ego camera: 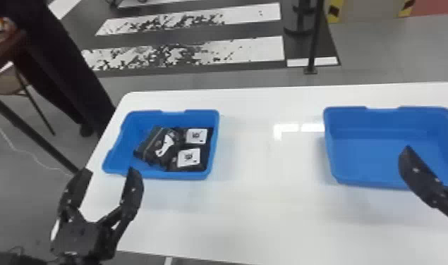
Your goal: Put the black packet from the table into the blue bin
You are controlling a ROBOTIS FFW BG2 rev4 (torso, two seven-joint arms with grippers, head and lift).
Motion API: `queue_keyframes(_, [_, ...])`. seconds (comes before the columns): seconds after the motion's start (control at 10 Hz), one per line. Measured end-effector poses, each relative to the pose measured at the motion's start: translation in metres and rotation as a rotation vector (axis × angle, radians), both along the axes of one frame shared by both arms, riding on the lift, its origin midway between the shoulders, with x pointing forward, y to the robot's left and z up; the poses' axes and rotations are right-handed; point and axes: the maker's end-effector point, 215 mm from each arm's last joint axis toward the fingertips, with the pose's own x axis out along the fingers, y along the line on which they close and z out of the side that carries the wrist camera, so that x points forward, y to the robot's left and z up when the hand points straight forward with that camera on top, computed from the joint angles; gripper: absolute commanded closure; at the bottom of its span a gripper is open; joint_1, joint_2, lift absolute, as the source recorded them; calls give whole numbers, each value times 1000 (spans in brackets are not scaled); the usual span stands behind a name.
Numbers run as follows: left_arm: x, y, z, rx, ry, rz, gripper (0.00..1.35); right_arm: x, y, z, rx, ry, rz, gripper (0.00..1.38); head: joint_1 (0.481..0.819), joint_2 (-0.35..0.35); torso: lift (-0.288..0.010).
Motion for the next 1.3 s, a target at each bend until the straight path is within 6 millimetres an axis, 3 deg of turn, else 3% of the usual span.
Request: queue_keyframes(1.3, [3, -3, -2, -28, 3, -4, 173, 2, -1, 0, -2, -4, 1, 173, 695, 174, -110])
